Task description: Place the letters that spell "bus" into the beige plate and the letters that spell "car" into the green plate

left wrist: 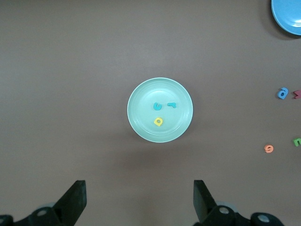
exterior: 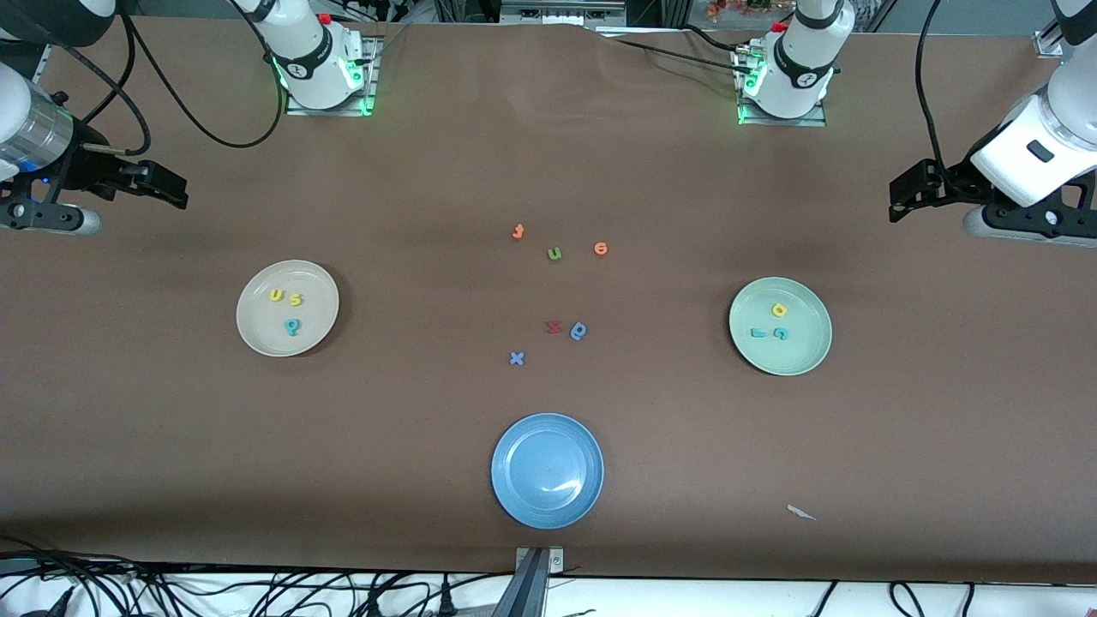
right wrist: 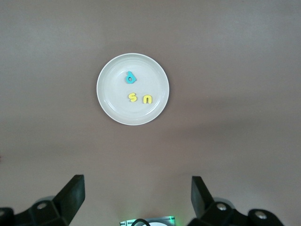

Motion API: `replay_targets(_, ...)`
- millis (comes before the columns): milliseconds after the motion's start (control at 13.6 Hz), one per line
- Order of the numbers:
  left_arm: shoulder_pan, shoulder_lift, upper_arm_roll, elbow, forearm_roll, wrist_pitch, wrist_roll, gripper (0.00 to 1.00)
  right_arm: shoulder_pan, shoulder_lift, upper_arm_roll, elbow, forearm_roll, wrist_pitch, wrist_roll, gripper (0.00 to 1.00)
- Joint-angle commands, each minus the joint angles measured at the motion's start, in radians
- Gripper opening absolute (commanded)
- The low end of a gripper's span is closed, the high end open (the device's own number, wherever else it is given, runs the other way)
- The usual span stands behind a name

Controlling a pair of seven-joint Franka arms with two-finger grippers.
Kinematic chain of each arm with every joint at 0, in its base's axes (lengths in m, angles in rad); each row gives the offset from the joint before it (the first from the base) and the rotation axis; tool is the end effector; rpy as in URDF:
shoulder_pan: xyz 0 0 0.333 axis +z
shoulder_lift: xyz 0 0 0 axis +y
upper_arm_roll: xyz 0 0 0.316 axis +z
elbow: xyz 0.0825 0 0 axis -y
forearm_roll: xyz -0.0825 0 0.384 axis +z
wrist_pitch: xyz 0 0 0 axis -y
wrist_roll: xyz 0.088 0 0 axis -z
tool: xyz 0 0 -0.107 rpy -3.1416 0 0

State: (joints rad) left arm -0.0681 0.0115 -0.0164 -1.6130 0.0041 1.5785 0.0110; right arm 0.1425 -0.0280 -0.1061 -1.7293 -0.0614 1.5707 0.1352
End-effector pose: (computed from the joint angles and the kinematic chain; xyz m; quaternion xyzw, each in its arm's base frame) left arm 0.5550 -0.0465 0.5989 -0.9986 0.0478 0.0229 0.0028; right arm 0.5384 0.0124 0.5656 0.9963 -0.0471 -0.0626 0.0346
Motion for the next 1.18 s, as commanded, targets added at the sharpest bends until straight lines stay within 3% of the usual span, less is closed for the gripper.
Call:
replay_targets(0,-0.016,0.004,0.009,0.024,0.027,-0.021,-0.010,1.00,-0.011,-0.003,-0.007,0.019,0.015,-0.017,-0.022,1.00)
replay_targets(221,-0.015,0.005,0.009,0.024,0.027,-0.020,-0.008,1.00,-0.011,0.046,-0.012,0.091,0.025,-0.061,-0.029,1.00)
replay_targets(1106,-0.015,0.005,0.009,0.024,0.019,-0.017,-0.010,1.00,-0.011,0.060,-0.020,0.100,0.046,-0.057,-0.046,1.00)
